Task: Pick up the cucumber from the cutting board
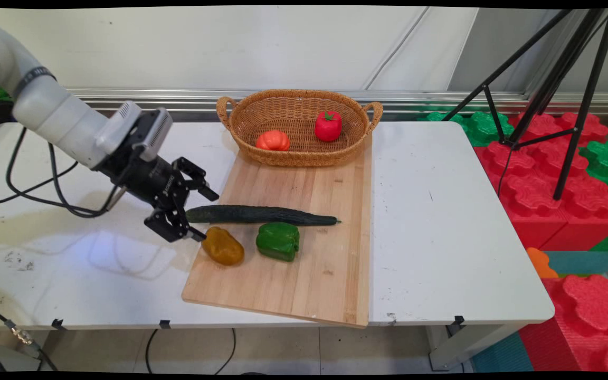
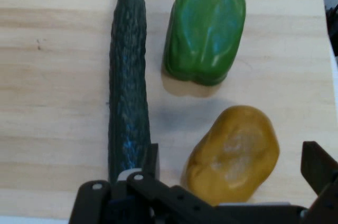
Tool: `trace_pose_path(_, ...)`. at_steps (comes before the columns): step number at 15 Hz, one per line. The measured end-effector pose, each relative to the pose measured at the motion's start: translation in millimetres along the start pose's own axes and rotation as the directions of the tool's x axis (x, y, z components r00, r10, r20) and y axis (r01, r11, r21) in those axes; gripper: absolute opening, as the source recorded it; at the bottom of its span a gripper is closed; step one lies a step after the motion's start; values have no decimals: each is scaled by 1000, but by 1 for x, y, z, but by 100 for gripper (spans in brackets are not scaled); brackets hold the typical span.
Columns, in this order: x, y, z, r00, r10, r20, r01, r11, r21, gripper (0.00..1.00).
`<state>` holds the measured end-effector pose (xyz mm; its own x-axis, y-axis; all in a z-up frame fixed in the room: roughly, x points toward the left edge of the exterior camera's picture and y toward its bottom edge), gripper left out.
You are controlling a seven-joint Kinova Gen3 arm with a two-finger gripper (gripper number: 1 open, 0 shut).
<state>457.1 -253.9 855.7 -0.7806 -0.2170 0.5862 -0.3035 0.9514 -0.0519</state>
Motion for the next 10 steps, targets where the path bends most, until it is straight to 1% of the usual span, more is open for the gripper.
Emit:
trace_pose_path(3, 5, 0, -19, 1000, -7, -22, 7, 1000, 6, 100)
trace_pose_path(5, 6, -1, -34, 1000, -9, -26, 9, 1000, 18, 100)
trace_pose_path(7, 3, -6, -47, 1000, -7, -12, 8, 999, 35, 100)
trace_pose_path(10, -11, -13, -55, 1000, -4, 30, 3, 999, 54, 100)
